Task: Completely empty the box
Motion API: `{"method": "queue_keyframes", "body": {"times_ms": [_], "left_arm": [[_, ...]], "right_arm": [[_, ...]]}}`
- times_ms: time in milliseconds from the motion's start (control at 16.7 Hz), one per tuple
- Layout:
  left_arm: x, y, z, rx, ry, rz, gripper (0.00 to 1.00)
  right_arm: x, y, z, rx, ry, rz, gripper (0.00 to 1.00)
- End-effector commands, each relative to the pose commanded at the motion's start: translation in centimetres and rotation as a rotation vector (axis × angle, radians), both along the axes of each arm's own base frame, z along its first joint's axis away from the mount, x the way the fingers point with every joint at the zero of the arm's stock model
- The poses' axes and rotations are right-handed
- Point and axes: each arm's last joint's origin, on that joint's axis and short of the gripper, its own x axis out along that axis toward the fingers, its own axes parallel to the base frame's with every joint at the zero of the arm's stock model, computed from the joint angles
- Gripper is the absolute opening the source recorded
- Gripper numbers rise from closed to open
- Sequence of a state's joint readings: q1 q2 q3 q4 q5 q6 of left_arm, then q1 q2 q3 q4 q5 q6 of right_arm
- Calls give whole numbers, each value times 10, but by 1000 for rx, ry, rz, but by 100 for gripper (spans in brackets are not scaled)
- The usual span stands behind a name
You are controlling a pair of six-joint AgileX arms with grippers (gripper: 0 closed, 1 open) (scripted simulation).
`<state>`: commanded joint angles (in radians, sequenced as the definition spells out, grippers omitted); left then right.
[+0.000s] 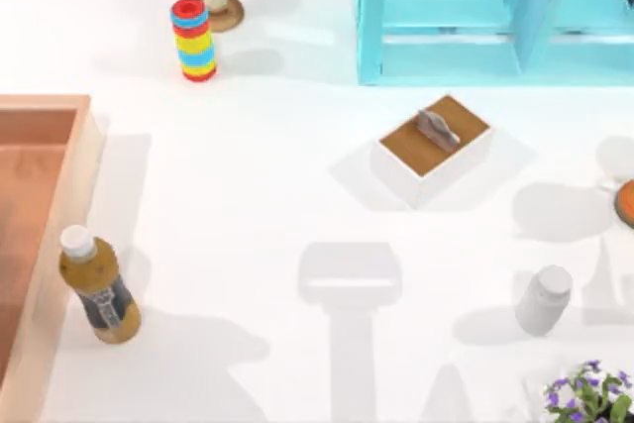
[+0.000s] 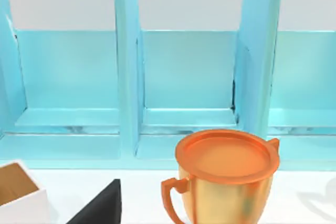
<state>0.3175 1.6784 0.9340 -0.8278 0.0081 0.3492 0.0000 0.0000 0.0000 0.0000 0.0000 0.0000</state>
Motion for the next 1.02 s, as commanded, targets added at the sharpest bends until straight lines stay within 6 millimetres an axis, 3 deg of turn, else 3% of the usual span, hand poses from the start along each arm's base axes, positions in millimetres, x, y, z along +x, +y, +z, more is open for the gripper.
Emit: {"method": "queue_keyframes", "body": {"times_ms": [540, 720, 1020], "left_arm": [[2, 0, 4, 1, -4, -2, 0], [9, 3, 30, 2, -8, -3, 0], [6, 2, 96, -8, 21, -4, 0]], "right_arm": [[0, 0, 0, 0, 0, 0, 100], [0, 0, 0, 0, 0, 0, 100], [0, 0, 0, 0, 0, 0, 100]]}}
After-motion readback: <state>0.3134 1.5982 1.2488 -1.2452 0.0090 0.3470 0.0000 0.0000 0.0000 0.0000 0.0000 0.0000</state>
